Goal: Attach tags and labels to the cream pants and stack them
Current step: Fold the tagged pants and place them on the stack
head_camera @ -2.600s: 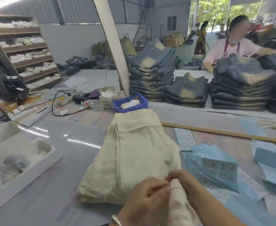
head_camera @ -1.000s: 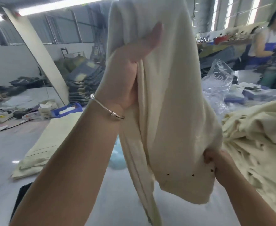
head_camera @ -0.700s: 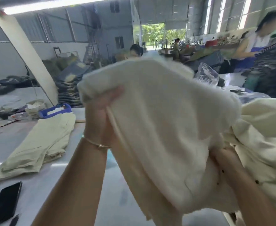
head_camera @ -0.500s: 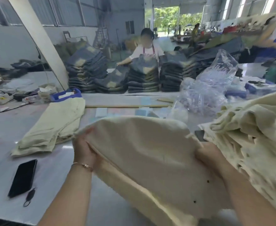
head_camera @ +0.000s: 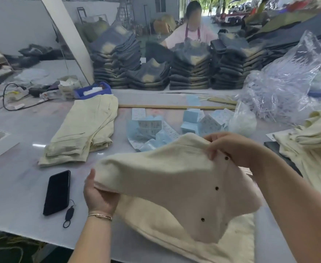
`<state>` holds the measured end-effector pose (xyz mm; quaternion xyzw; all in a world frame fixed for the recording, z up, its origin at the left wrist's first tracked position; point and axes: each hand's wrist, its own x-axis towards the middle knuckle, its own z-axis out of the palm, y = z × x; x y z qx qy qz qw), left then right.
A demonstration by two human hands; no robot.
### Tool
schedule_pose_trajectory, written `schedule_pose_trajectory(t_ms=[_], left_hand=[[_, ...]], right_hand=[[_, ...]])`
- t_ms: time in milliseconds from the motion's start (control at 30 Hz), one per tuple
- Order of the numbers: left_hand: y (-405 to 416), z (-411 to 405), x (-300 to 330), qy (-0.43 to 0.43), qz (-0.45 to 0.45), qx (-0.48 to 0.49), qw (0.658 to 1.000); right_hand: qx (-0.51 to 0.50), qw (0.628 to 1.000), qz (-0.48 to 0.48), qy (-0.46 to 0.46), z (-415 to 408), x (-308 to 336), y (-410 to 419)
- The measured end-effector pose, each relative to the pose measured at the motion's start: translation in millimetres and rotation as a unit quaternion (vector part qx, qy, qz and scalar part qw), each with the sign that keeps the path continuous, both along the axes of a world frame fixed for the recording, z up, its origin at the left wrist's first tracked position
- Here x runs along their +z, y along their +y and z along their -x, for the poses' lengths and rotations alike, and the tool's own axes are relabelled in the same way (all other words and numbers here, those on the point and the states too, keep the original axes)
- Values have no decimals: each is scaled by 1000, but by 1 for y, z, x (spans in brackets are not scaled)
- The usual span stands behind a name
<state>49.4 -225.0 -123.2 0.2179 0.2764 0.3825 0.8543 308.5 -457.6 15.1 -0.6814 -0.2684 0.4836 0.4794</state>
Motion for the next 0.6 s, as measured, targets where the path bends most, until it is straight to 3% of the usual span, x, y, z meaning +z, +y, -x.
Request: schedule_pose_trajectory(t_ms=[67,100,167,200,233,367,467,600], left_hand=[[10,8,-5,70,11,-28,997],[16,13,-12,115,21,-33,993],[18,25,-31,250,17,-42,967],[17,30,-42,319,7,-50,947],[14,34,-51,372,1,-49,927],[13,41,-75,389,40,-39,919],[14,35,-83,413,20,7,910],[5,24,-85,436,-7,66,897]], right_hand=[[27,999,44,14,1,-6,17],[40,992,104,-53,3,-17,24],[89,918,259,-287,4,-46,33],[110,872,300,-371,4,-65,34],[114,848,323,-405,4,-85,33],[100,831,381,-392,4,-136,3],[128,836,412,-340,6,-149,-25],[155,811,431,-365,7,-150,-49]])
